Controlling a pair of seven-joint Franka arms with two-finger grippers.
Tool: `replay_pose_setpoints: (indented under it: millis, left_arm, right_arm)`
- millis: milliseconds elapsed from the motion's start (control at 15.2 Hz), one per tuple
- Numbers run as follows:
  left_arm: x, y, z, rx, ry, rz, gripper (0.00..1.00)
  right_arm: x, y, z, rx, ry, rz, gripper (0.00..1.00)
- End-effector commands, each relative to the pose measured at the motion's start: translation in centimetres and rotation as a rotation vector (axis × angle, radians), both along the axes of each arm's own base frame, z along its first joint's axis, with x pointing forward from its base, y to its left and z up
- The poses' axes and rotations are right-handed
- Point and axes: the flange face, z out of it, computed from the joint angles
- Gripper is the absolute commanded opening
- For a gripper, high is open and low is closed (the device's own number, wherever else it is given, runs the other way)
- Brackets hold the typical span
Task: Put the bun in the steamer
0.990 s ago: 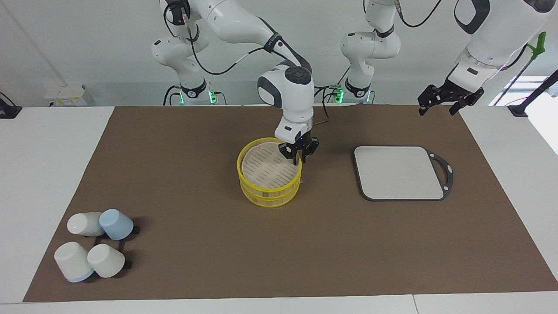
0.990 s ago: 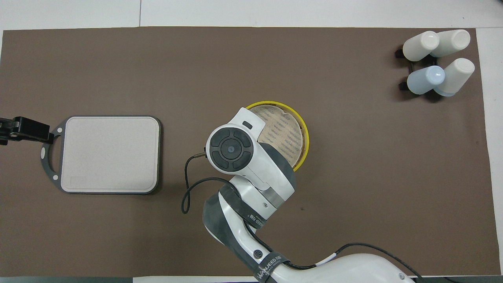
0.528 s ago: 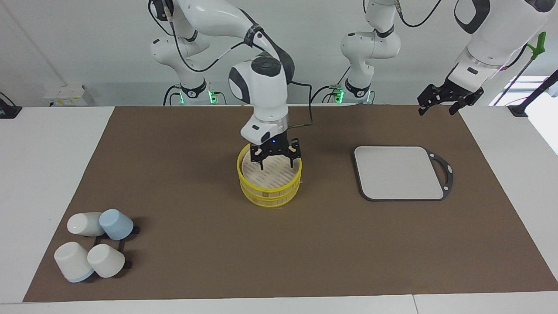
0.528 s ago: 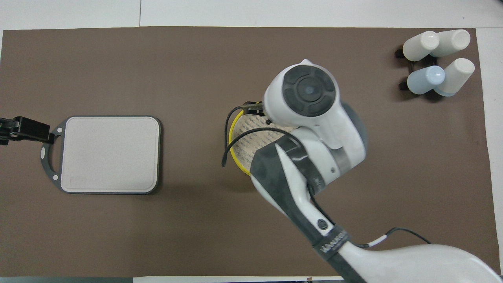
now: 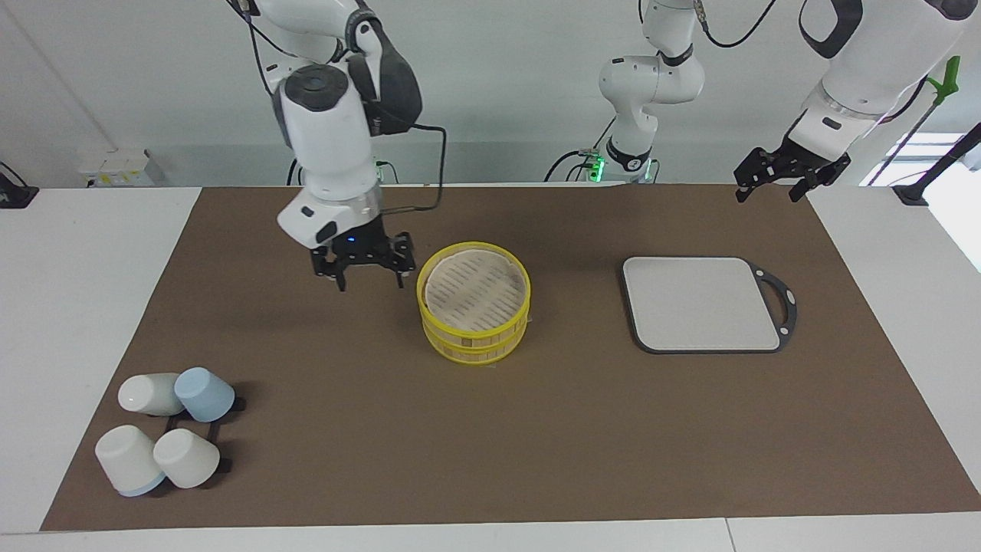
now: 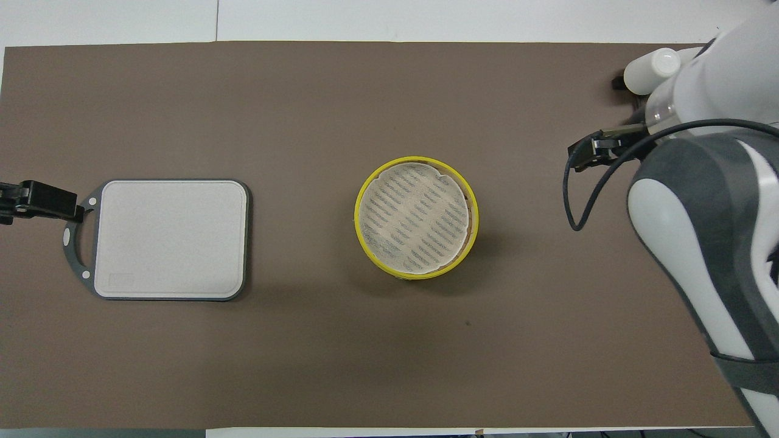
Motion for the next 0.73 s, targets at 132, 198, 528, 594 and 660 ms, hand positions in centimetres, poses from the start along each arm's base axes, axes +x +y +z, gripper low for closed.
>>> replay_pose_setpoints:
  millis: [132,198,528,594,660]
  left_arm:
    - [-0.3,-0.1,0.7,-0.015,-0.009,-0.01,1.0]
    - [-0.4,0.0,0.8,-0.016,-0.01,-0.01,1.0]
    - [-0.3,-0.3,0.7,-0.014,-0.009,-0.015,1.0]
    - [-0.4,-0.3,0.8,-0.014,-0.012,-0.015,1.0]
    - [-0.3,-0.3,0.7,-0.014,-0.01,-0.015,1.0]
  right_arm:
    - [-1.4,-2.8,0.1,0.004,0.05,0.002,1.0]
    - [-1.5,-2.9,0.2,0.004,0.052,0.002,1.0]
    - [-2.7,-4.0,2.1,0.009,0.042,0.05,1.0]
    - [-3.1,-4.3,2.5,0.009,0.043,0.044,1.0]
    - [-3.5,-4.3,2.5,0.009,0.049,0.044,1.0]
